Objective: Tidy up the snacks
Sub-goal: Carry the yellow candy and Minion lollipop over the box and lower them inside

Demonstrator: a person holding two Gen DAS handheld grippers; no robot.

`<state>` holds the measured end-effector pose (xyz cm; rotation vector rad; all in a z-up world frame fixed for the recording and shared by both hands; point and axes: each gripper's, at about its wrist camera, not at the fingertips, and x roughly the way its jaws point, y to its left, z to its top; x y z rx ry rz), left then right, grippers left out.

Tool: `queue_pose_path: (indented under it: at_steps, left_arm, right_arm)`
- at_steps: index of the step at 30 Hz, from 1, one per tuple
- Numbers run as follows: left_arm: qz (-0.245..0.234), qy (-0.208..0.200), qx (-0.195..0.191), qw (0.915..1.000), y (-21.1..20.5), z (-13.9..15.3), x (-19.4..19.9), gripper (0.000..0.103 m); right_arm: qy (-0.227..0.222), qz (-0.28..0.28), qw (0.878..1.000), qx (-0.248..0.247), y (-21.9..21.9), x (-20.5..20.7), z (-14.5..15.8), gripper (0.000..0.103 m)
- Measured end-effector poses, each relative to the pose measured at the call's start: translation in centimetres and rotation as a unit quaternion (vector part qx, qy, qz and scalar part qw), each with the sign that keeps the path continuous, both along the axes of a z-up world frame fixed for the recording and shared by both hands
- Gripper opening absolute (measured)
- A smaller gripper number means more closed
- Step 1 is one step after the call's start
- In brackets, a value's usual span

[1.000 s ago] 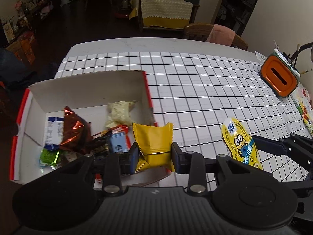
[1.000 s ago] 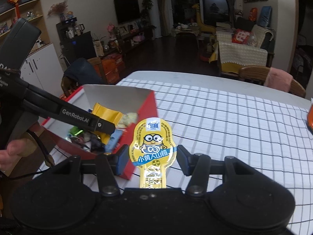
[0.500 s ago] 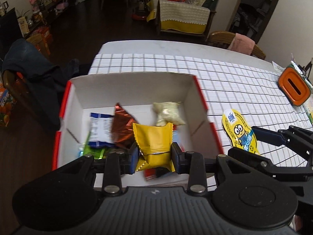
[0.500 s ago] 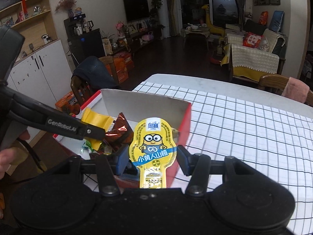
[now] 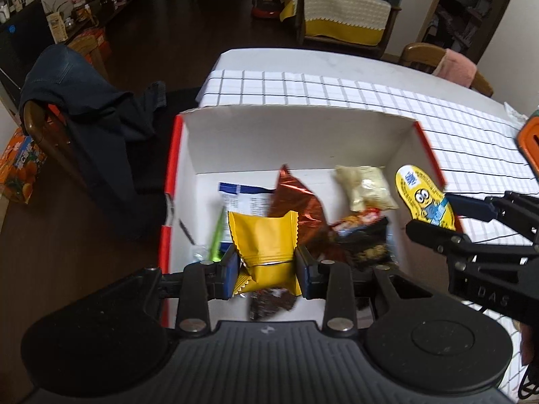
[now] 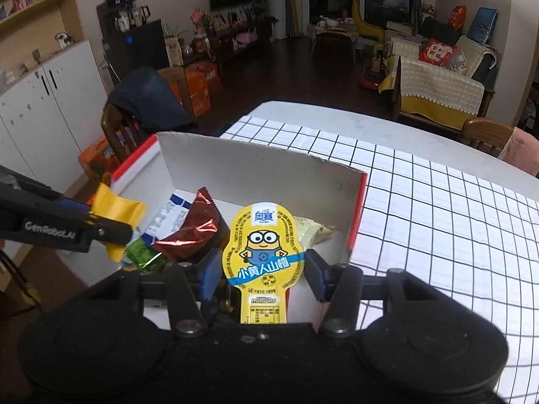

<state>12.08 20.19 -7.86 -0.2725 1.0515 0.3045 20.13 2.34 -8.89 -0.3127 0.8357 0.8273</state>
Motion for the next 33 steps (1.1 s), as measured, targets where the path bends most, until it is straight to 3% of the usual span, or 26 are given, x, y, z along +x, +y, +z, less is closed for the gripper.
queue_pose_path:
  at_steps: [10,19,25,28,30,33]
  left_arm:
    - [-0.036,0.041,0.013,0.9984,0.9,-2.9,2.8,0.034]
    - [-0.035,0.082,-0.001,0.996,1.1,-5.0,4.1,0.035]
    - [-0.029,0.085,-0.004,0.9959,1.2,-5.5,4.0,0.035]
    - [-0.024,0.081,-0.005,0.9964,1.2,-5.2,3.6,0.039]
    - [-0.023,0.071,-0.007,0.9972,1.0,-4.7,3.2,0.05]
    - [-0.02,0.055,0.001,0.9983,1.0,-4.1,2.5,0.057]
  right_arm:
    - [0.02,-0.001,0.999,-0.037,3.7,2.4,-2.7,0.052]
    - [0.038,0.005,0.997,-0.062,4.6,2.4,-4.2,0.052]
    - [0.04,0.0,0.997,-0.059,4.3,2.6,-4.1,0.052]
    - [0.047,-0.005,0.997,-0.053,3.9,2.6,-3.9,0.052]
    - [0.047,-0.005,0.998,-0.046,3.6,2.4,-3.5,0.053]
    - [0.046,-0.007,0.998,-0.031,3.1,1.9,-2.6,0.056]
